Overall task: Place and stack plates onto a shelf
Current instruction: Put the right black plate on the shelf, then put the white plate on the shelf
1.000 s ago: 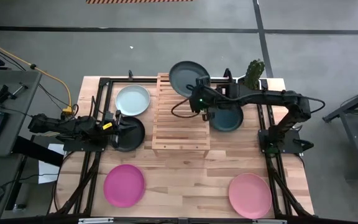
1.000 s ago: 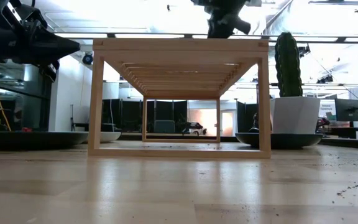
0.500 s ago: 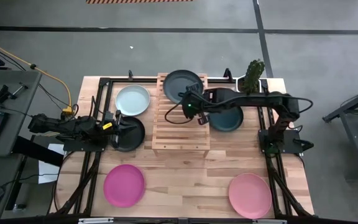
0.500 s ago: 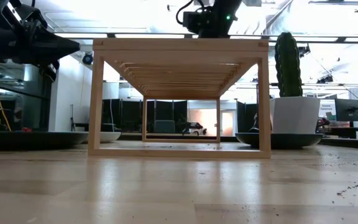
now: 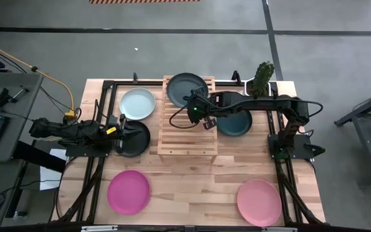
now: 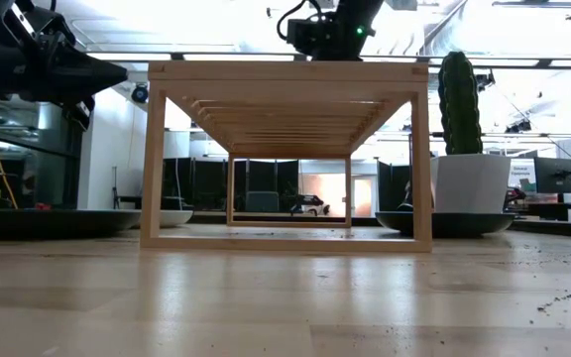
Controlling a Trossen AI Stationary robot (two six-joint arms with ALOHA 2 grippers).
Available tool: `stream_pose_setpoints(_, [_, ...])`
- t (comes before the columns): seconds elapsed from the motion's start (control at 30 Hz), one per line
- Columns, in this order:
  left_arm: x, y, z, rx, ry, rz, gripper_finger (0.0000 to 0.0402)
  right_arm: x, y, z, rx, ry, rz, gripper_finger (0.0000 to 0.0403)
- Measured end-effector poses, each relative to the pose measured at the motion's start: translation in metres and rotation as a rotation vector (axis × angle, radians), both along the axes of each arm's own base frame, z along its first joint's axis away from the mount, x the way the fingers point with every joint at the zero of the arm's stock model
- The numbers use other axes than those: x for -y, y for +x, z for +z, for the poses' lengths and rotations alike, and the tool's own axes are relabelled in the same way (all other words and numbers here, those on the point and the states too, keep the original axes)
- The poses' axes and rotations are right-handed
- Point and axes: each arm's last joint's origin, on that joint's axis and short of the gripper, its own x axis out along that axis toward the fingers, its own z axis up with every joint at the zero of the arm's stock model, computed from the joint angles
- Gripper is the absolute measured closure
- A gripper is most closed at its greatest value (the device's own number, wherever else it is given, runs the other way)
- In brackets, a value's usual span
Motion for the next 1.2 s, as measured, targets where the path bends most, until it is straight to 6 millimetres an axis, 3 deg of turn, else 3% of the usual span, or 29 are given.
stream_pose_setpoints(0.43, [0.000,0.000,0.000,0.000,0.000,0.001,0.0402,0.000,0.000,0.000,-0.001,-0.003,-0.004,0.0395])
stream_pose_setpoints(0.83, [0.000,0.000,0.000,0.000,0.000,0.001,0.0401,-0.007,-0.002,0.001,-0.013,-0.018,-0.009,0.0292])
stream_pose_setpoints(1.03, [0.000,0.000,0.000,0.000,0.000,0.001,0.0401,-0.017,-0.012,0.015,-0.007,-0.091,-0.016,0.0268])
stream_pose_setpoints(1.2, [0.000,0.000,0.000,0.000,0.000,0.001,0.0402,-0.027,-0.037,0.038,0.034,-0.056,-0.087,0.0267])
